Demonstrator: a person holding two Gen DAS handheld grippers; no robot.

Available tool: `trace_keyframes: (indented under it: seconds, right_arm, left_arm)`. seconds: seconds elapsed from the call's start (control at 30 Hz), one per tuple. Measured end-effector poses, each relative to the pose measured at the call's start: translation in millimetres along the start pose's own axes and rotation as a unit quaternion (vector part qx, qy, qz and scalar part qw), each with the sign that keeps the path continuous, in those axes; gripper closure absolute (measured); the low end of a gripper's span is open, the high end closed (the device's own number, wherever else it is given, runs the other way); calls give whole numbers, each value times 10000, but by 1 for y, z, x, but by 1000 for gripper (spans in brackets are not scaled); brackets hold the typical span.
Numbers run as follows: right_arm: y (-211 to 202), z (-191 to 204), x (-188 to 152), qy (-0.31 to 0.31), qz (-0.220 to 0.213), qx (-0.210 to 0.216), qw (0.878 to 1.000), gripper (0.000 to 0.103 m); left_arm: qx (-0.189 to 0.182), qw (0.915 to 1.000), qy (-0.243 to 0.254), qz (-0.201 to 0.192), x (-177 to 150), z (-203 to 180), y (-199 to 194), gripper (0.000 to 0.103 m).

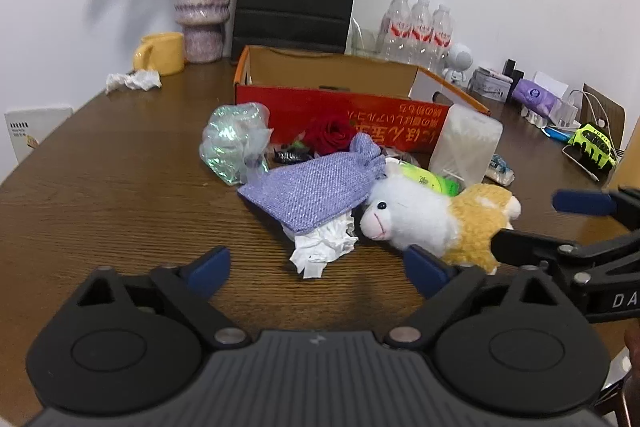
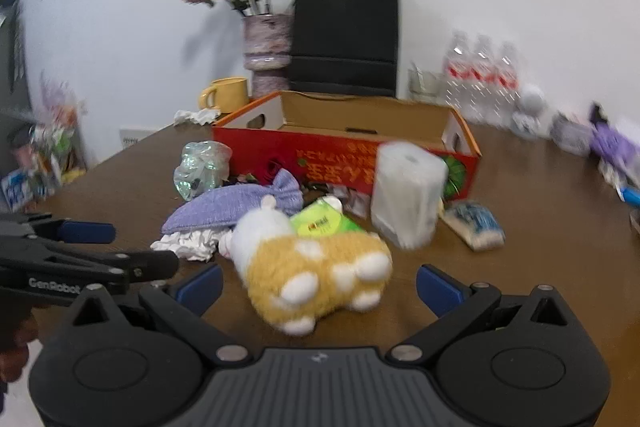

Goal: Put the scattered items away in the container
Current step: 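Move both tools toward the tissue and the plush toy, then drop the white tissue from the left tool while the right tool drops the plush toy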

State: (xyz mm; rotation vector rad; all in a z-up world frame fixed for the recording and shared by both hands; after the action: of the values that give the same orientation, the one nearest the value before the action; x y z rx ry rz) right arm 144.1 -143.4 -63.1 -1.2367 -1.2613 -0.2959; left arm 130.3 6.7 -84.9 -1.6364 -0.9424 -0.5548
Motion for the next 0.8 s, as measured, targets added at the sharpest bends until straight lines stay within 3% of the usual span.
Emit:
trace_keyframes:
  seconds: [0.17, 0.2, 0.37, 0.43, 0.5, 0.57, 0.8]
  right_arm:
    - [24, 21, 15, -1020, 63, 183, 9946, 7]
    - [31, 23, 17, -1206, 90, 182, 9925, 8]
    - [59, 27, 13, -1594, 638, 497, 9839, 24]
    - [64, 29, 10, -1732, 781, 532, 9803, 27]
    - [63, 29, 7, -1759, 851, 605, 9789, 34]
    - [59, 29, 6, -1564, 869, 774, 9808, 51]
    - [44, 12, 12, -859, 657, 825, 9907, 60]
  left_arm:
    - [23, 9998, -33, 187, 4, 2, 22, 27]
    - [39, 9997, -43, 241, 4, 2, 27, 33]
    - [103, 9991, -22, 409, 4, 5, 44, 46]
    - [150, 9991, 80, 385, 5, 6, 46, 69]
    - [97, 9991, 122, 400, 5, 6, 46, 78]
    - [38, 9991, 186, 374, 5, 6, 45, 82]
    - [-170, 9993, 337, 88, 11, 1, 24, 84]
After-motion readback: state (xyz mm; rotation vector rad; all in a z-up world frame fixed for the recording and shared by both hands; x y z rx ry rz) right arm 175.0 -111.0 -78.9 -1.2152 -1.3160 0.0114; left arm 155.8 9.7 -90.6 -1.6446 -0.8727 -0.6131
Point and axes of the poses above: each gripper's, at about its wrist camera, not at the fingertips, and y roughly the way its jaws point, z to its left, x to its top, the point moved 10 cm from there along y, roughly the way its jaws point, and after that the axes turned 11 degrees about -y, right-handed, at the moved point
